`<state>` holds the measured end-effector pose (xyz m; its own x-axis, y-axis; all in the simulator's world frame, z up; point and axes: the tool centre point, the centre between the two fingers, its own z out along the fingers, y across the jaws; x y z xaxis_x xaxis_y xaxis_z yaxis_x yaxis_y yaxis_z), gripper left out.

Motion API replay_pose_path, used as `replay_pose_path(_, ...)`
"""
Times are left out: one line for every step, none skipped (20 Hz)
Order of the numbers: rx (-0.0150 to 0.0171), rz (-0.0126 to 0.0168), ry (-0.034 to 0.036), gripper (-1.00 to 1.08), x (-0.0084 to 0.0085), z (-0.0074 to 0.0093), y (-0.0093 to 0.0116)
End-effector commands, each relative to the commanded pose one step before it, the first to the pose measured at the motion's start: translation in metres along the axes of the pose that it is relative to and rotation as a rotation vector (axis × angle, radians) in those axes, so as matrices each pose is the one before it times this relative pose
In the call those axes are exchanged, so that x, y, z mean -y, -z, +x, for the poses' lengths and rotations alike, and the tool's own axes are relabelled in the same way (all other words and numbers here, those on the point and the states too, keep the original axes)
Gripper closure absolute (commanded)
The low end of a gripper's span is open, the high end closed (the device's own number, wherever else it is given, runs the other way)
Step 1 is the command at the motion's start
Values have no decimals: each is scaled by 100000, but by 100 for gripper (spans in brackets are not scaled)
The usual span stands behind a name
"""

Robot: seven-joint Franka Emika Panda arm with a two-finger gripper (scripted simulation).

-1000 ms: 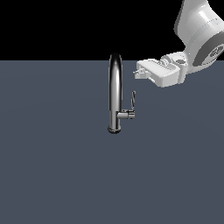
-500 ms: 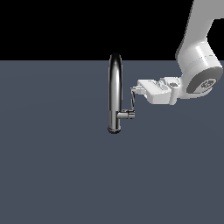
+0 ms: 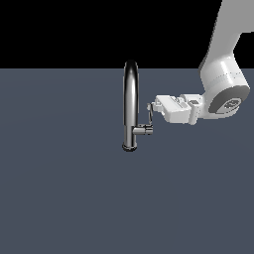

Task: Turn on the faucet by rotating a designated handle.

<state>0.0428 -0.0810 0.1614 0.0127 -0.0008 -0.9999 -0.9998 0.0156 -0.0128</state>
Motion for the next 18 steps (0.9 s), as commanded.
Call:
replay_pose_path(14,5,8,108,0,-4,0)
replay_pose_path(0,0,0,108,-261,-32,-4)
replay_pose_path(0,0,0,108,-264,-33,-4)
replay_pose_path(0,0,0,108,-266,-33,-4)
replay_pose_path(0,0,0,108,-269,-33,-4)
replay_pose_path(0,0,0,108,-272,-34,-4)
replay_pose_path(0,0,0,108,-274,-34,-3)
replay_pose_path(0,0,0,108,-277,-34,-3)
replay_pose_path(0,0,0,108,-279,-35,-3)
replay_pose_path(0,0,0,108,-282,-35,-3)
replay_pose_path(0,0,0,108,-284,-35,-3)
replay_pose_path(0,0,0,108,-287,-35,-3)
replay_pose_path(0,0,0,108,-289,-36,-3)
replay_pose_path(0,0,0,108,-292,-36,-3)
replay_pose_path(0,0,0,108,-294,-36,-3)
replay_pose_path(0,0,0,108,-297,-37,-3)
replay_pose_path(49,39,29,108,-306,-50,27)
replay_pose_path(0,0,0,108,-301,-37,-2)
